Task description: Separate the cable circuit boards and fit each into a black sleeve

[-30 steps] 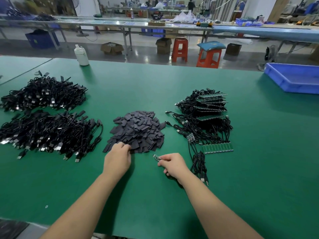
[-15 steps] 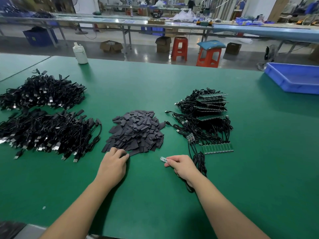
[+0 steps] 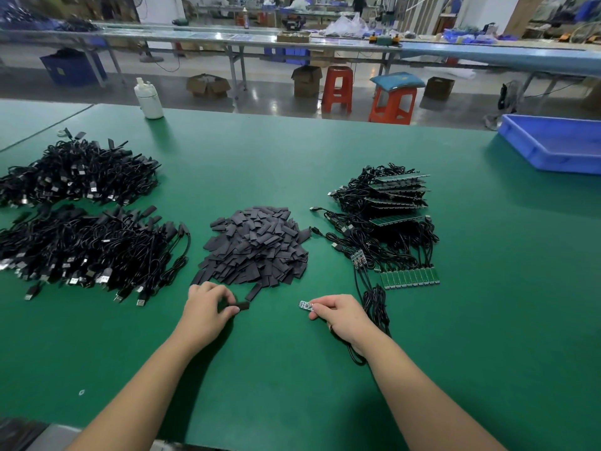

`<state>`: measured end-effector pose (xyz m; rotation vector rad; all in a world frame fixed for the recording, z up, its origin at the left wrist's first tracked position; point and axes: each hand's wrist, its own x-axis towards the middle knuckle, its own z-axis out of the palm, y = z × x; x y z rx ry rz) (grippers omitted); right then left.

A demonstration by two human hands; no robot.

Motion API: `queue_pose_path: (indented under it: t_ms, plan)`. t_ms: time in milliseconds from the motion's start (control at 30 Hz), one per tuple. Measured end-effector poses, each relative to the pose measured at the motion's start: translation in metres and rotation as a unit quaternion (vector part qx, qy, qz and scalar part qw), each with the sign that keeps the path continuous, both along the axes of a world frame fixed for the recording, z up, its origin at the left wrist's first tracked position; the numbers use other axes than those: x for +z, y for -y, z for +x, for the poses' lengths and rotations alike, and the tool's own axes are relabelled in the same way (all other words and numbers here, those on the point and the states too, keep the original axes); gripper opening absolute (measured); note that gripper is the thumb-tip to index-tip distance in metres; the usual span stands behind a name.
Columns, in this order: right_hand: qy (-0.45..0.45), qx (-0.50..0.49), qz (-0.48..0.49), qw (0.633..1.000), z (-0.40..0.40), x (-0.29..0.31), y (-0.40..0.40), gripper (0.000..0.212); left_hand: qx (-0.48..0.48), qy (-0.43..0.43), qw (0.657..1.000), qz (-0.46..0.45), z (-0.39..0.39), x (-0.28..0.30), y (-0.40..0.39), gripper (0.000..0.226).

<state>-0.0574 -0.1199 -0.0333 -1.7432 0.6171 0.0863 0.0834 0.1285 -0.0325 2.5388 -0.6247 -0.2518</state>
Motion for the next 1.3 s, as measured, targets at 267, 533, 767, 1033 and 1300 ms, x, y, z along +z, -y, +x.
queue_pose_path:
  t_ms: [267,533,767,1033,1300]
  plan:
    - [-0.003,0.017,-0.021,1.000,-0.004,0.005,0.000,0.018,-0.076,-0.049,0.987,-0.129,-0.032,0.009,0.039,0.022]
    - [0.003,0.031,-0.005,0.999,-0.008,0.010,-0.001,0.020,-0.120,-0.017,0.988,-0.100,-0.047,0.001,0.066,0.030]
    - [-0.009,0.038,0.007,0.999,-0.008,0.014,0.000,0.022,-0.136,0.031,0.984,-0.108,-0.048,0.004,0.066,0.023]
    - [-0.021,0.040,-0.005,0.999,-0.009,0.012,0.002,0.025,-0.118,0.008,0.981,-0.153,-0.050,0.003,0.068,0.018]
    - [-0.020,0.038,-0.003,0.999,-0.009,0.010,0.003,0.025,-0.099,-0.019,0.981,-0.164,-0.048,-0.004,0.067,0.017]
